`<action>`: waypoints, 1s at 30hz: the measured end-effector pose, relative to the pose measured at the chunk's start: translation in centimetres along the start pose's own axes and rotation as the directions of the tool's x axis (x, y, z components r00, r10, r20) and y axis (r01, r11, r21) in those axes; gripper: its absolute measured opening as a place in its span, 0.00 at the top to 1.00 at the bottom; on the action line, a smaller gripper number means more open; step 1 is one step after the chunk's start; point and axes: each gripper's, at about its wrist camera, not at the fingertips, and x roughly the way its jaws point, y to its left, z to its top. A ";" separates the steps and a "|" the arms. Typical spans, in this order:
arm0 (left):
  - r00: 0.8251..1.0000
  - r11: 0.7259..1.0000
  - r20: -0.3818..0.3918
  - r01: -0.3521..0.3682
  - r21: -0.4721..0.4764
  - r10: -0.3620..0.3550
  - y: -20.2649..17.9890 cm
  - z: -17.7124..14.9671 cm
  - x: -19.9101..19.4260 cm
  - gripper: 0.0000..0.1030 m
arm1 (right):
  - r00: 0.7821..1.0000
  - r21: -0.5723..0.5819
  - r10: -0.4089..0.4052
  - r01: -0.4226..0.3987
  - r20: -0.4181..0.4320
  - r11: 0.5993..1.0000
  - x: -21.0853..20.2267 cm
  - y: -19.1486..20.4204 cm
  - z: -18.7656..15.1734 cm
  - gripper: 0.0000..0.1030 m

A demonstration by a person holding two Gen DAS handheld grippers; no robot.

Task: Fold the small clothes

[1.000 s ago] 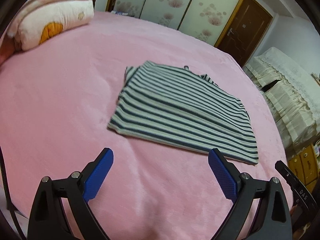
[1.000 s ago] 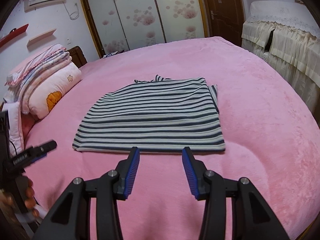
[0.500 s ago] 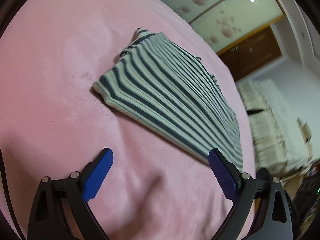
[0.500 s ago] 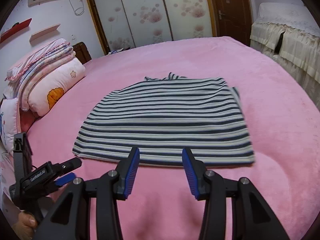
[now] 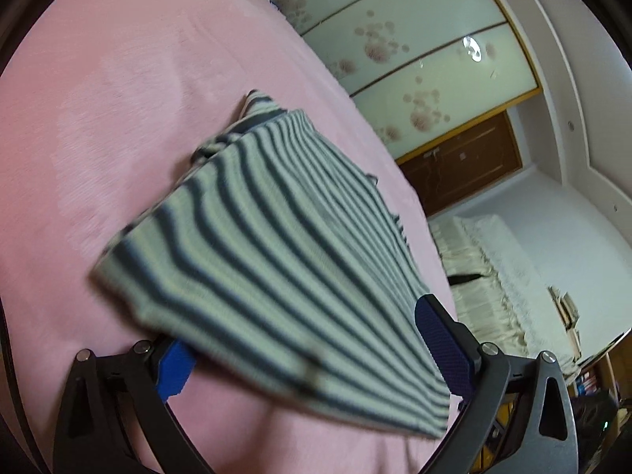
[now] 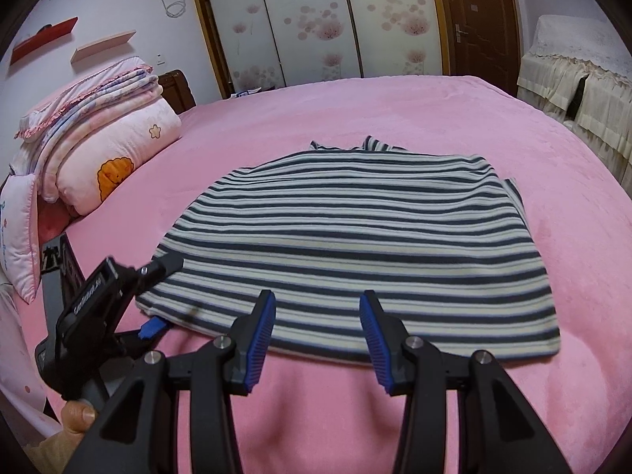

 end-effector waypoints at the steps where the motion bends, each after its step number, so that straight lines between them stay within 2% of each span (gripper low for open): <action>1: 1.000 1.000 0.009 0.006 -0.005 -0.006 -0.1 0.3 0.4 0.04 | 1.000 0.000 -0.001 0.001 0.003 1.000 0.2 0.0 0.1 0.57; 7: 0.997 0.998 0.060 0.041 -0.054 -0.038 -0.6 2.2 3.1 0.04 | 1.000 0.002 -0.009 0.009 0.012 1.000 1.1 -0.5 0.5 0.57; 11: 0.997 0.995 0.076 0.026 -0.099 -0.019 -0.3 3.8 3.9 0.07 | 1.000 0.002 -0.015 0.015 0.020 1.000 1.4 -0.9 1.0 0.57; 13: 0.997 0.994 0.073 -0.001 -0.106 0.009 -0.5 4.4 4.4 0.15 | 0.999 -0.006 -0.015 0.015 0.029 1.000 1.6 -1.1 1.4 0.57; 15: 0.997 0.993 0.053 -0.058 -0.102 0.063 -0.8 5.0 5.2 0.40 | 0.999 -0.019 -0.020 0.021 0.037 1.000 1.8 -1.2 2.0 0.57; 16: 0.996 0.992 0.045 -0.070 -0.101 0.075 -0.9 5.1 5.5 0.46 | 0.999 -0.025 -0.027 0.028 0.047 0.999 2.0 -1.3 2.5 0.57; 18: 0.991 0.987 0.026 -0.126 -0.097 0.129 -0.9 5.6 6.2 0.74 | 0.998 -0.035 -0.039 0.041 0.051 0.999 2.4 -1.4 3.3 0.62; 19: 0.989 0.986 0.020 -0.141 -0.092 0.143 -0.8 5.8 6.3 0.80 | 0.997 -0.039 -0.051 0.053 0.050 0.998 2.7 -1.5 3.9 0.65; 24: 0.981 0.981 0.018 -0.194 -0.023 0.195 -2.0 6.1 6.6 0.86 | 0.996 -0.065 -0.089 0.089 0.001 0.994 6.1 -2.0 6.2 0.89; 30: 0.973 0.968 0.098 -0.219 0.121 0.208 -6.0 5.9 5.5 0.87 | 0.997 -0.048 -0.051 0.048 -0.049 0.998 10.0 -2.5 8.2 0.94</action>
